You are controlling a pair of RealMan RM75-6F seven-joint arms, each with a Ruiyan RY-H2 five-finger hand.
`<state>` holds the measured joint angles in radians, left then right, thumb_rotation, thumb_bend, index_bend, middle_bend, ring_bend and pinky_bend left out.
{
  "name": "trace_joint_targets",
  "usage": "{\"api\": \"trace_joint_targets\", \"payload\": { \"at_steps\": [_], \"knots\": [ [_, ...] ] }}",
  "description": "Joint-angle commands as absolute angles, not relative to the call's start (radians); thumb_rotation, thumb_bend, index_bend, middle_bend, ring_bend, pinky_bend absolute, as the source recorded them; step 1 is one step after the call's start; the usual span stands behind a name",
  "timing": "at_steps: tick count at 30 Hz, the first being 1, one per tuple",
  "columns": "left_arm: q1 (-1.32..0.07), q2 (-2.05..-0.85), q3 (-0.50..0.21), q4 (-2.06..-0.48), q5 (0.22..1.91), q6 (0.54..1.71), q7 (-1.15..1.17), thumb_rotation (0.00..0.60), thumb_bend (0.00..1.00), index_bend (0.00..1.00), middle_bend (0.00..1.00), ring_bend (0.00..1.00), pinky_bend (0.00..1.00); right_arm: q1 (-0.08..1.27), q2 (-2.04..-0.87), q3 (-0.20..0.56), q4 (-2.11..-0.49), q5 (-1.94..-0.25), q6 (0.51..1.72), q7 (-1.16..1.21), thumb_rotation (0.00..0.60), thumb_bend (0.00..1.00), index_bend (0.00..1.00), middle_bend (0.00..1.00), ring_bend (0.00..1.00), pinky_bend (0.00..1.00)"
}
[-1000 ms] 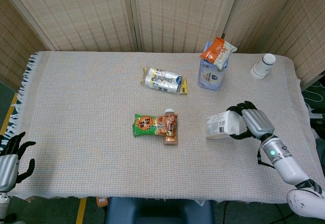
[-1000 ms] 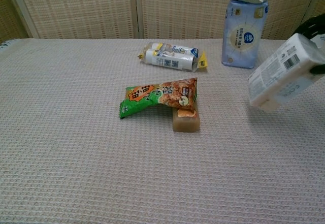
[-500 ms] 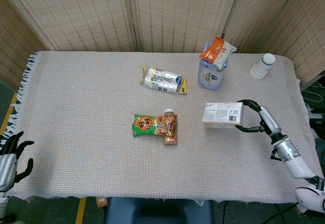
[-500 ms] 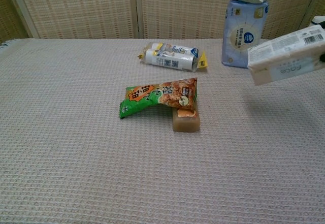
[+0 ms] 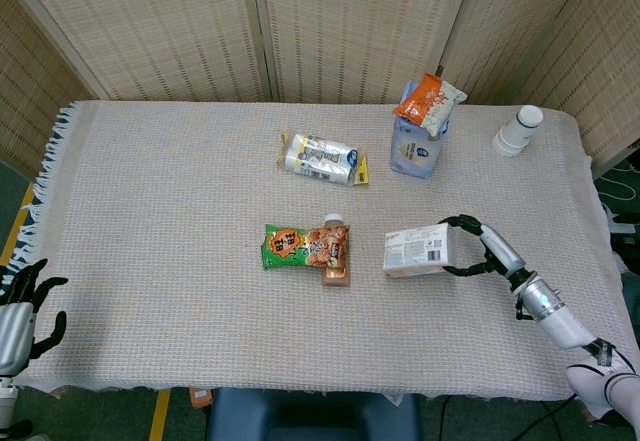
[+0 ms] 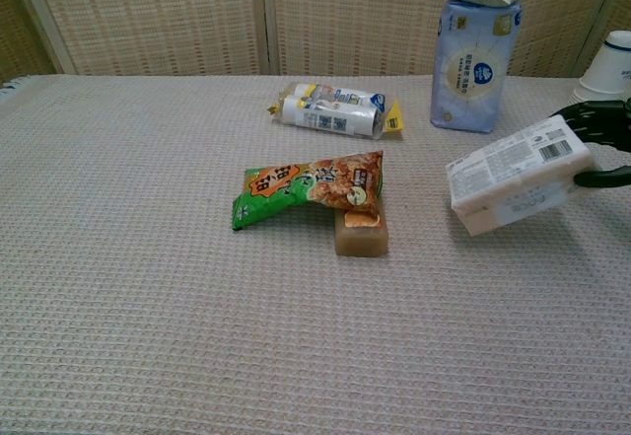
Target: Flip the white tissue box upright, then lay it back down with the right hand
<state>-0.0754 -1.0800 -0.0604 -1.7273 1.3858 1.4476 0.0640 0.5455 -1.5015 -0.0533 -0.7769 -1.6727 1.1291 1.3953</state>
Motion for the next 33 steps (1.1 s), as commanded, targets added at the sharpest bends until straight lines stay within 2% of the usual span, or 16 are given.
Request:
{"api": "trace_joint_targets", "payload": {
  "at_steps": [1, 9, 24, 33],
  "knots": [
    [-0.075, -1.079, -0.061, -1.727, 1.385, 1.448, 0.062, 0.600, 0.49, 0.28, 0.00, 0.00, 0.25, 0.553, -1.500, -0.064, -0.767, -1.678, 1.116, 1.368, 0.600, 0.39, 0.40, 0.36, 0.37, 0.00],
    [-0.075, -1.080, -0.060, -1.728, 1.386, 1.447, 0.064, 0.600, 0.49, 0.28, 0.00, 0.00, 0.25, 0.565, -1.467, -0.094, -0.800, -1.676, 1.059, 1.217, 0.600, 0.39, 0.40, 0.36, 0.37, 0.00],
    [-0.077, -1.083, -0.057, -1.731, 1.390, 1.446, 0.074, 0.600, 0.48, 0.27, 0.00, 0.00, 0.25, 0.596, -1.342, -0.110, -0.984, -1.624, 0.917, 0.936, 0.600, 0.39, 0.40, 0.36, 0.37, 0.00],
    [-0.079, -1.085, -0.056, -1.731, 1.388, 1.441, 0.079, 0.600, 0.49, 0.27, 0.00, 0.00, 0.25, 0.592, -1.313, -0.087, -1.059, -1.559, 0.864, 0.724, 0.600, 0.39, 0.40, 0.36, 0.36, 0.00]
  ]
}}
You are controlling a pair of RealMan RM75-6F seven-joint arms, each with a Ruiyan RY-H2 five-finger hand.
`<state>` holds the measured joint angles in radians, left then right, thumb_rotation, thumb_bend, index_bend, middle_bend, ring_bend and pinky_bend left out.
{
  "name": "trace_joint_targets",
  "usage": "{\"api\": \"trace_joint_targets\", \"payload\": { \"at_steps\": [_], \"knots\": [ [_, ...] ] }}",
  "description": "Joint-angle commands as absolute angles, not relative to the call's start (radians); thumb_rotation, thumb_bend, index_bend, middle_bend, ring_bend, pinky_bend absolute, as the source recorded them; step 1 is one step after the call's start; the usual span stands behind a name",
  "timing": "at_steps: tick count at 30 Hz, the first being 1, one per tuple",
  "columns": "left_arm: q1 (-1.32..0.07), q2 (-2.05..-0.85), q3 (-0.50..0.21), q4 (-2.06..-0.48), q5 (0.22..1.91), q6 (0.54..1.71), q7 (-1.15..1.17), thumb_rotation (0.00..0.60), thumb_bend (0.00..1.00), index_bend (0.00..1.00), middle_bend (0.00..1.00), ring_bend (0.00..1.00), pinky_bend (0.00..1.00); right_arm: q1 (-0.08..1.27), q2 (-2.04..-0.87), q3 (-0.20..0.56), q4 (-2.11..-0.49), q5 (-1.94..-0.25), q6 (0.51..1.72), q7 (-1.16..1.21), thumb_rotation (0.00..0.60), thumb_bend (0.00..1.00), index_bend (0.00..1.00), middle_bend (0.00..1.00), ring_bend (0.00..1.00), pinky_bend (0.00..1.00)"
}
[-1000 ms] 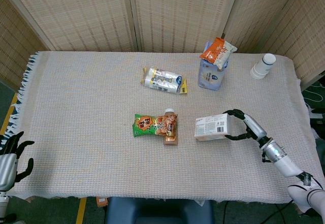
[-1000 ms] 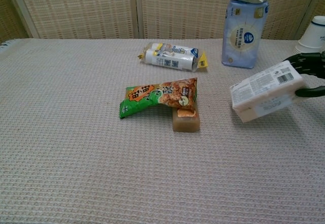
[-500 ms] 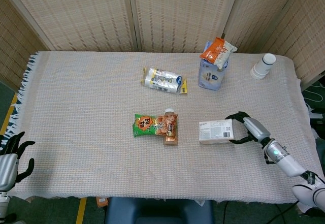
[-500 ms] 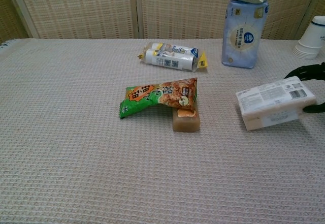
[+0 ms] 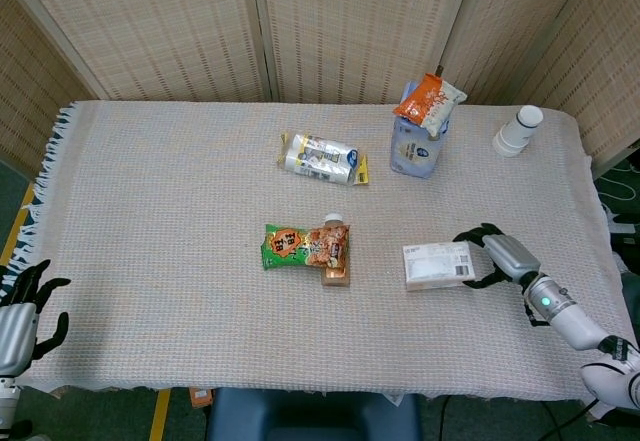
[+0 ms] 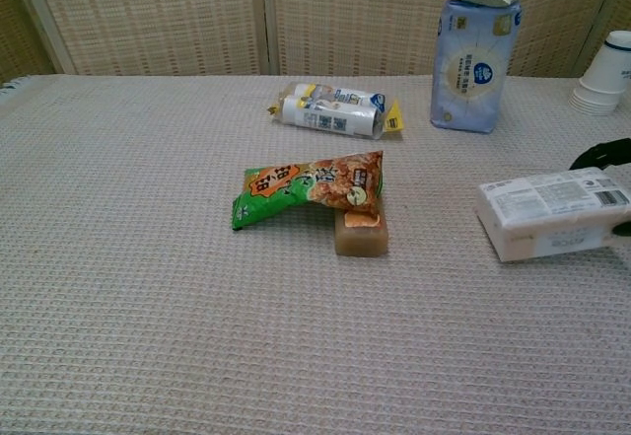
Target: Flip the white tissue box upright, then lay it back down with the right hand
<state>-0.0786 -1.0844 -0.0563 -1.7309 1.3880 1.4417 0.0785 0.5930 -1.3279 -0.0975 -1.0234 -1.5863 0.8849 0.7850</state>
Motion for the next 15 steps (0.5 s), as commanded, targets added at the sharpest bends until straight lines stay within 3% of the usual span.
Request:
{"api": "trace_joint_targets", "payload": {
  "at_steps": [1, 15],
  "knots": [
    [-0.079, -1.085, -0.056, -1.731, 1.389, 1.442, 0.080, 0.600, 0.49, 0.27, 0.00, 0.00, 0.25, 0.593, -1.310, -0.085, -1.065, -1.554, 0.860, 0.710, 0.600, 0.39, 0.40, 0.36, 0.36, 0.00],
    [-0.080, -1.085, -0.055, -1.732, 1.386, 1.440, 0.088, 0.600, 0.48, 0.27, 0.00, 0.00, 0.25, 0.599, -1.276, -0.061, -1.135, -1.487, 0.790, 0.542, 0.600, 0.37, 0.35, 0.36, 0.34, 0.00]
  ]
}}
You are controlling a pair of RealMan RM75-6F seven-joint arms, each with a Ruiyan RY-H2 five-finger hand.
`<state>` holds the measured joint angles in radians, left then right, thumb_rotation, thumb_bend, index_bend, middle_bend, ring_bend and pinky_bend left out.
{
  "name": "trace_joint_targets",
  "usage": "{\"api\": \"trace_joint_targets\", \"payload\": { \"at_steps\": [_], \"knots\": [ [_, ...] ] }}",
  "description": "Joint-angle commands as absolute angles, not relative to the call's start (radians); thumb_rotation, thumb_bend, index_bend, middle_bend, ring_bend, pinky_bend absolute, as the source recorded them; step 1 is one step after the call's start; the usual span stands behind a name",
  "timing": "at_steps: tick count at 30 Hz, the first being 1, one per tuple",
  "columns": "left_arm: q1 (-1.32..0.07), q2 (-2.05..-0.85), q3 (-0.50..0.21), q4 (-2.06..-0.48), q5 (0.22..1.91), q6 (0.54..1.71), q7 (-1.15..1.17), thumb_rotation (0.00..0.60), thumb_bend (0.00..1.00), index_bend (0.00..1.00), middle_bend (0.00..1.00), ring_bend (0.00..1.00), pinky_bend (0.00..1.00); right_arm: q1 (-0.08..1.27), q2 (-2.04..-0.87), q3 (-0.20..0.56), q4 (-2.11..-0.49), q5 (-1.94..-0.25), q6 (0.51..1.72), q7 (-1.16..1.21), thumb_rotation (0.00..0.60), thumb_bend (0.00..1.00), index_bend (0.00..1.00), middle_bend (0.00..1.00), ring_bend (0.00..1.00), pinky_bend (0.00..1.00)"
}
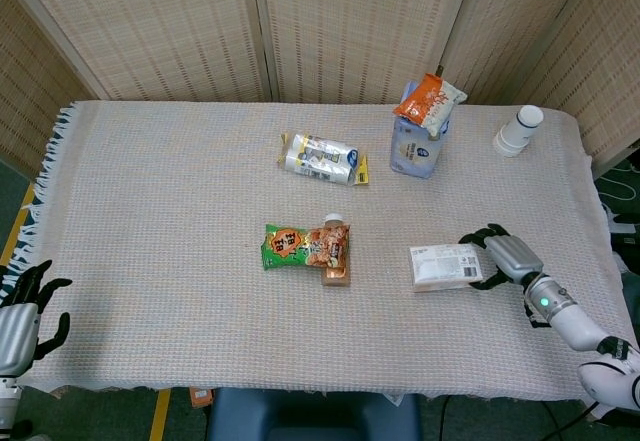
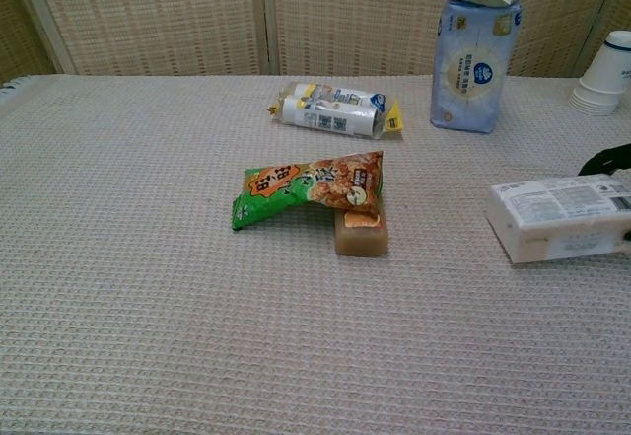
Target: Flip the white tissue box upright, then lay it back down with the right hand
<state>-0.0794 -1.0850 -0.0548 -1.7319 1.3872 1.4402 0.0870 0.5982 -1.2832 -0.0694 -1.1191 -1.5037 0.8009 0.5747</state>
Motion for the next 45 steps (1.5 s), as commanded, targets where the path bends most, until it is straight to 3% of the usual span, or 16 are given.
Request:
{"api": "trace_joint_targets", "payload": {
  "at_steps": [1, 12, 22, 31, 38, 45],
  "knots": [
    [-0.080, -1.085, -0.055, -1.732, 1.386, 1.440, 0.088, 0.600, 0.48, 0.27, 0.00, 0.00, 0.25, 0.599, -1.273, -0.059, -1.141, -1.483, 0.788, 0.537, 0.600, 0.36, 0.35, 0.36, 0.34, 0.00],
    [-0.079, -1.084, -0.055, -1.735, 1.386, 1.441, 0.090, 0.600, 0.49, 0.28, 0.00, 0.00, 0.25, 0.598, -1.242, -0.044, -1.192, -1.437, 0.750, 0.442, 0.600, 0.18, 0.28, 0.36, 0.31, 0.00],
    [-0.080, -1.083, -0.054, -1.740, 1.384, 1.440, 0.096, 0.600, 0.49, 0.28, 0.00, 0.00, 0.25, 0.600, -1.221, -0.021, -1.241, -1.341, 0.690, 0.300, 0.600, 0.03, 0.14, 0.36, 0.27, 0.00],
    [-0.080, -1.081, -0.053, -1.741, 1.384, 1.439, 0.096, 0.600, 0.49, 0.28, 0.00, 0.00, 0.25, 0.597, -1.207, -0.002, -1.272, -1.295, 0.678, 0.236, 0.600, 0.00, 0.12, 0.34, 0.26, 0.00],
    [-0.079, -1.080, -0.053, -1.742, 1.383, 1.439, 0.097, 0.600, 0.49, 0.28, 0.00, 0.00, 0.25, 0.600, -1.199, 0.004, -1.290, -1.253, 0.653, 0.176, 0.600, 0.00, 0.03, 0.17, 0.02, 0.00],
    [-0.080, -1.080, -0.053, -1.741, 1.382, 1.436, 0.098, 0.600, 0.49, 0.28, 0.00, 0.00, 0.25, 0.597, -1.194, 0.013, -1.307, -1.227, 0.655, 0.138, 0.600, 0.00, 0.00, 0.01, 0.00, 0.00]
  ]
}}
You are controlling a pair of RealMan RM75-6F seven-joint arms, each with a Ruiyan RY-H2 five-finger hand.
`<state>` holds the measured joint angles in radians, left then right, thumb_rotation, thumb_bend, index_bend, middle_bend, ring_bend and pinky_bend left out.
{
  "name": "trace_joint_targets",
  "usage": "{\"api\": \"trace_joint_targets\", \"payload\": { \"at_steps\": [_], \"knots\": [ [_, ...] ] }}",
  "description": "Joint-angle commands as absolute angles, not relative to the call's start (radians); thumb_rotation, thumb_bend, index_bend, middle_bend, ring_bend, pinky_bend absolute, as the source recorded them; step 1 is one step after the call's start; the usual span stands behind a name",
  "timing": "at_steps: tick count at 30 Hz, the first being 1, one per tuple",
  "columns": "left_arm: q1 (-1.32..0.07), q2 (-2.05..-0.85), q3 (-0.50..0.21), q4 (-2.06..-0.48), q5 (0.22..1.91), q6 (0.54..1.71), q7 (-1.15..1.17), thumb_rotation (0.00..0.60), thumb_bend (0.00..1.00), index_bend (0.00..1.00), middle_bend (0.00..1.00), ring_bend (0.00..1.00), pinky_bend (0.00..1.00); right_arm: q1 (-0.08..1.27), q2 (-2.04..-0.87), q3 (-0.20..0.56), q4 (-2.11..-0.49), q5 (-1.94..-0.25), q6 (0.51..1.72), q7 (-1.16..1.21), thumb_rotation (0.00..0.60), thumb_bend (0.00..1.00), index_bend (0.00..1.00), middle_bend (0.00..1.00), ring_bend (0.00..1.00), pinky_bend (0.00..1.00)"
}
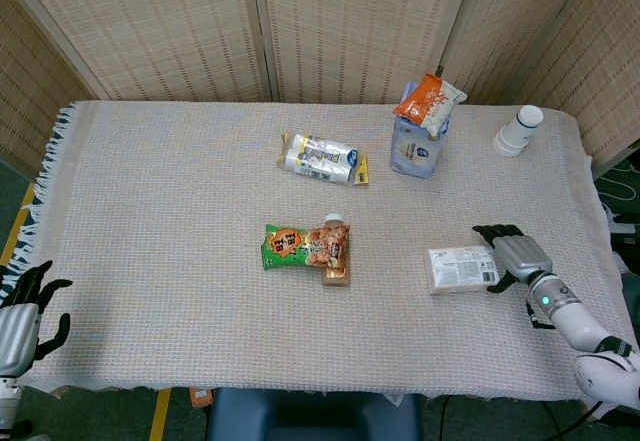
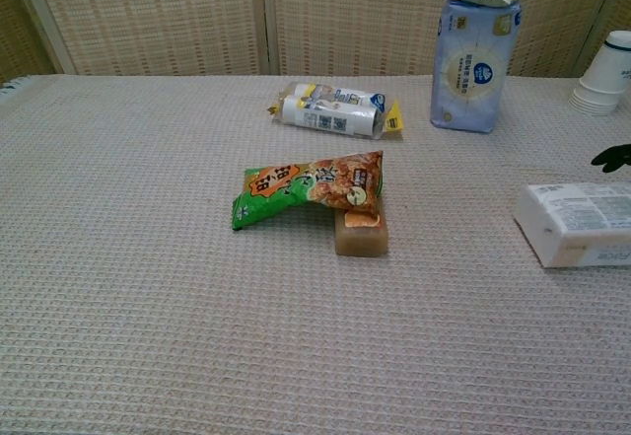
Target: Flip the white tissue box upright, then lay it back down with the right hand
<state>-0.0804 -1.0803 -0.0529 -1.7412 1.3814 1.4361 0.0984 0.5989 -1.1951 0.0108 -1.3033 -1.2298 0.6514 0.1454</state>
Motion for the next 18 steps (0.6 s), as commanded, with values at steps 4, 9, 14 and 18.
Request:
{"api": "trace_joint_targets", "payload": {
  "at_steps": [4, 9, 14, 18],
  "knots": [
    [-0.080, -1.079, -0.053, -1.742, 1.381, 1.437, 0.097, 0.600, 0.49, 0.28, 0.00, 0.00, 0.25, 0.596, -1.175, 0.020, -1.334, -1.214, 0.652, 0.130, 0.600, 0.00, 0.00, 0.00, 0.00, 0.00],
    [-0.078, -1.076, -0.054, -1.744, 1.383, 1.441, 0.090, 0.600, 0.49, 0.28, 0.00, 0.00, 0.25, 0.577, -1.066, 0.029, -1.467, -1.208, 0.666, 0.161, 0.600, 0.00, 0.00, 0.00, 0.00, 0.00],
    [-0.077, -1.072, -0.055, -1.745, 1.386, 1.444, 0.082, 0.600, 0.49, 0.28, 0.00, 0.00, 0.25, 0.523, -0.869, 0.017, -1.674, -1.188, 0.715, 0.168, 0.600, 0.00, 0.00, 0.00, 0.00, 0.00],
    [-0.078, -1.074, -0.053, -1.745, 1.389, 1.442, 0.084, 0.600, 0.49, 0.28, 0.00, 0.00, 0.25, 0.394, -0.820, 0.019, -1.760, -1.317, 0.975, 0.220, 0.600, 0.00, 0.00, 0.00, 0.00, 0.00]
  ]
}}
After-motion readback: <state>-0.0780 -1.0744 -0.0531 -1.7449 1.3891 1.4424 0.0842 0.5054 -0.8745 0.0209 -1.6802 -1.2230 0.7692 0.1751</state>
